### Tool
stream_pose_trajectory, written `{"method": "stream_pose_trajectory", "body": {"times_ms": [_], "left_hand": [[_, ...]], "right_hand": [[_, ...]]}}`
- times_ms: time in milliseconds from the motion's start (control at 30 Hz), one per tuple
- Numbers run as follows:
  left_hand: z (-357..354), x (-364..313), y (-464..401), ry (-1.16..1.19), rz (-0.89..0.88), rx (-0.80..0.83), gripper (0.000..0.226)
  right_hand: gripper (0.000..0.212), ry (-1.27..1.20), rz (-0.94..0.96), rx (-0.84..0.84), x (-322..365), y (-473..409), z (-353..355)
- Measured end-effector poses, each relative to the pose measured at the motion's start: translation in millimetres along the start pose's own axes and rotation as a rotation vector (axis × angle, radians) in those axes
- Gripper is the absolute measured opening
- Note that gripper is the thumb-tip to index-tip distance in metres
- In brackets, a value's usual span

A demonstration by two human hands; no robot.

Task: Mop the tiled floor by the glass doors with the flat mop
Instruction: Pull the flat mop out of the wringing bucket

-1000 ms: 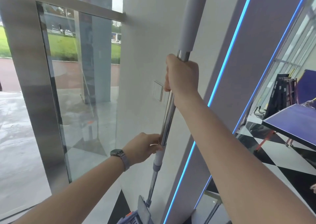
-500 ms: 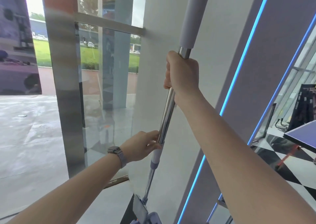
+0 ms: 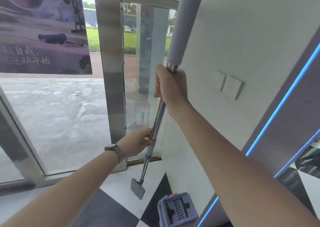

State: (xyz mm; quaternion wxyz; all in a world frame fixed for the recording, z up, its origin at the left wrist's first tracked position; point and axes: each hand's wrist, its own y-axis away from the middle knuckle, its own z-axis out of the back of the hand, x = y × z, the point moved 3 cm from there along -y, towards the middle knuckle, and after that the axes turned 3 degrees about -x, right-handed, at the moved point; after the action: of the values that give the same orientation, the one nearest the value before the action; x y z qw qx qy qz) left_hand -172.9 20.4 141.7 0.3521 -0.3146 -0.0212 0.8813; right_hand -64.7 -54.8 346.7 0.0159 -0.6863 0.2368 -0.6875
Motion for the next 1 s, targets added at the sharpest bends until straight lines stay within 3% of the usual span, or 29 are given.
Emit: {"method": "stream_pose_trajectory", "body": {"times_ms": [400, 767, 1000], "left_hand": [[-25, 90, 65, -0.017, 0.180, 0.066, 0.012], [-50, 157, 108, 0.058, 0.405, 0.072, 0.002], [-55, 185, 132, 0.093, 0.465, 0.113, 0.017]], "right_hand": [[0.038, -0.011, -0.136, 0.106, -89, 20, -73], [0.034, 0.142, -0.181, 0.208, -163, 54, -131], [0.034, 0.153, -0.207, 0.220, -196, 70, -155]]}}
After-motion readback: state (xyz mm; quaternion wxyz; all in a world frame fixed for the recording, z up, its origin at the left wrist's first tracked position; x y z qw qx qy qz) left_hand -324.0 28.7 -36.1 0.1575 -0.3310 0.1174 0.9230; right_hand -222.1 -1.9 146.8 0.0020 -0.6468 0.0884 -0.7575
